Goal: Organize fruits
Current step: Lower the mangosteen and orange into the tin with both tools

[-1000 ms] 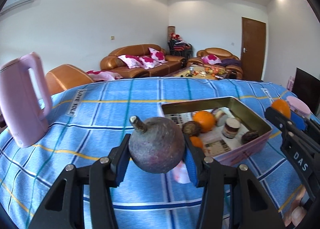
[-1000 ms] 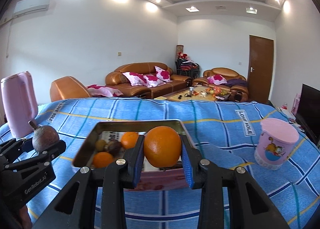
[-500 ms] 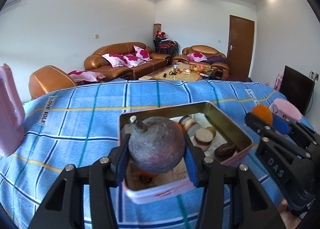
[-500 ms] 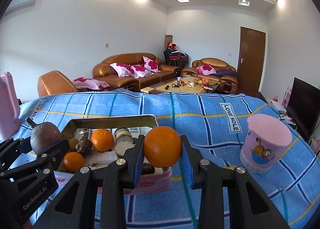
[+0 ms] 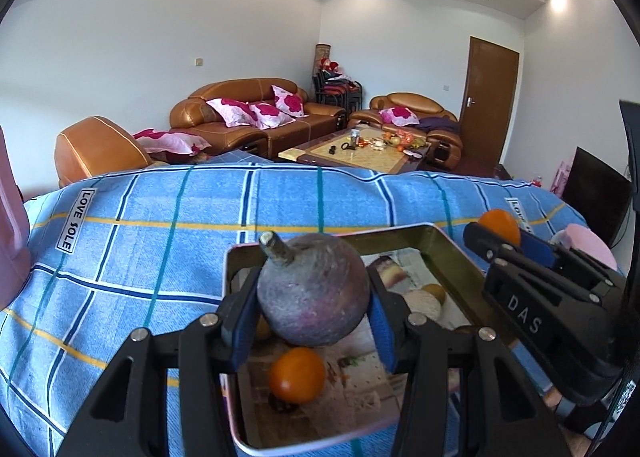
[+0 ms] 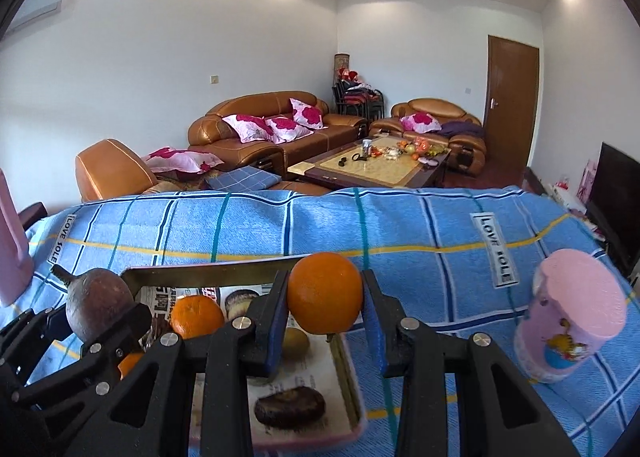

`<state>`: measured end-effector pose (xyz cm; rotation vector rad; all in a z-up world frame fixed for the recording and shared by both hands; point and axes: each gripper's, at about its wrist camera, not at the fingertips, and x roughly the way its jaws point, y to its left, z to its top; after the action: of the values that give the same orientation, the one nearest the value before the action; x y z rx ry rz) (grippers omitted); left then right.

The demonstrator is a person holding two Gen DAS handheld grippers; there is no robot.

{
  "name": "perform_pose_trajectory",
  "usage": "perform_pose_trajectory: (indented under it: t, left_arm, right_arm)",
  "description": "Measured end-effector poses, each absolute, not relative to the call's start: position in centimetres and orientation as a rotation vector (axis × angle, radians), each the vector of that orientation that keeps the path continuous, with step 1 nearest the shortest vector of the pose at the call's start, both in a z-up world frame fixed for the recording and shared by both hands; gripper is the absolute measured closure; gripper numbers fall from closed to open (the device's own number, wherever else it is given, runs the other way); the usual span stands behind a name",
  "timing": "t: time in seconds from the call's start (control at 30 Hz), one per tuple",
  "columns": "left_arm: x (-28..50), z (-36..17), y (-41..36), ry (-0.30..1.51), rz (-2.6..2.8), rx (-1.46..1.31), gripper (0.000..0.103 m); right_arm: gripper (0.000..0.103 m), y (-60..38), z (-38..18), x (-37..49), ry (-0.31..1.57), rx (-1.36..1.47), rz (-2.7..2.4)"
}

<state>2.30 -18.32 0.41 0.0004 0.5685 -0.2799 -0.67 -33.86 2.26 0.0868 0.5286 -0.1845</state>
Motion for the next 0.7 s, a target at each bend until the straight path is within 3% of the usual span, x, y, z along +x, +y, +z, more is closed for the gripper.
perform_pose_trajectory:
  t: [0.7]
  left_arm:
    - [4.1, -1.4, -17.7, 0.689, -0.262, -0.008, 0.053]
  right_arm:
    - [0.067, -32.0, -1.1, 4.4, 0.703, 0.045, -0.023]
